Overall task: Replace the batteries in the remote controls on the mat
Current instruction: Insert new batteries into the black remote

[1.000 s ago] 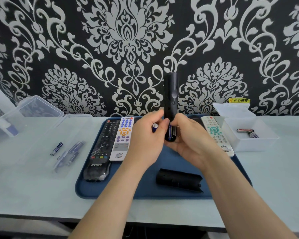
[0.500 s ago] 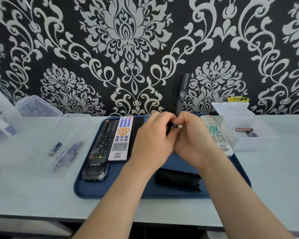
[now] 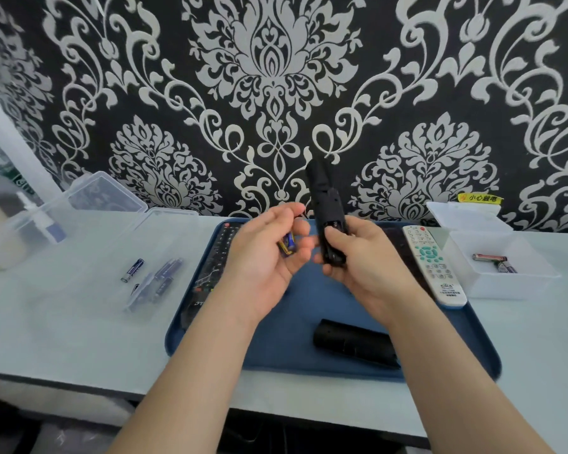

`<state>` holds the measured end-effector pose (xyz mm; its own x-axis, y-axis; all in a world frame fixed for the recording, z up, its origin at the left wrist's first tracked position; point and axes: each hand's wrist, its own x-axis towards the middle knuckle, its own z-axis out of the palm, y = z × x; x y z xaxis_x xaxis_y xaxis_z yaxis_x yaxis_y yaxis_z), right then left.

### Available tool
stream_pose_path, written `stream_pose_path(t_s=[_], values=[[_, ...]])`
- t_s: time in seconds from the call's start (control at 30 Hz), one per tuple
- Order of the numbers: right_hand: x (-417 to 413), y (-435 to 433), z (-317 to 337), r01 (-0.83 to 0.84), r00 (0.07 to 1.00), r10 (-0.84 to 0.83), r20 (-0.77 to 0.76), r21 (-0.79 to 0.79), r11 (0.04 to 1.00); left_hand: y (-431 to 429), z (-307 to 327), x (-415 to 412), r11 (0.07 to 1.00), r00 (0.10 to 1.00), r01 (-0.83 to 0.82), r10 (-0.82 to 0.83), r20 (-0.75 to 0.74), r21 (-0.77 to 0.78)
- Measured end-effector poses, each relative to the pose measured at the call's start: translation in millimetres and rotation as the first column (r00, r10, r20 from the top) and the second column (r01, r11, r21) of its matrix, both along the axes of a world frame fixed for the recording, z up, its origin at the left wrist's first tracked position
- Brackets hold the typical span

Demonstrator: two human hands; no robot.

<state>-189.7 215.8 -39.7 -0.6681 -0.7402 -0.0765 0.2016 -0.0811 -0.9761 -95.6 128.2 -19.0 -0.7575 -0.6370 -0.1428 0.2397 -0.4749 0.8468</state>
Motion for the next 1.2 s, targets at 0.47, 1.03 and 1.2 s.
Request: stream_pose_path(t_s=[0.47,1.03,1.2], values=[[49.6,-46.1,-7.2,-0.198,0.977,0.202,-0.075,0.055,0.979,-113.0,-22.1,96.0,0.364,0.298,0.425,0.808,0.508,-0.829],[21.9,-8.8,5.1,-0.057,0.913,0.100,-0.395,0.121,0.991,-32.2,-9.2,11.7,0.849,0.942,-0.194,0.301,0.148,-0.492],[-5.0,22.3,10.6,0.250,0.935,-0.264,-0.238,-0.088,0.964,-10.4,-10.0,-14.9,0.900,0.927,-0.142,0.267,0.262,-0.412]])
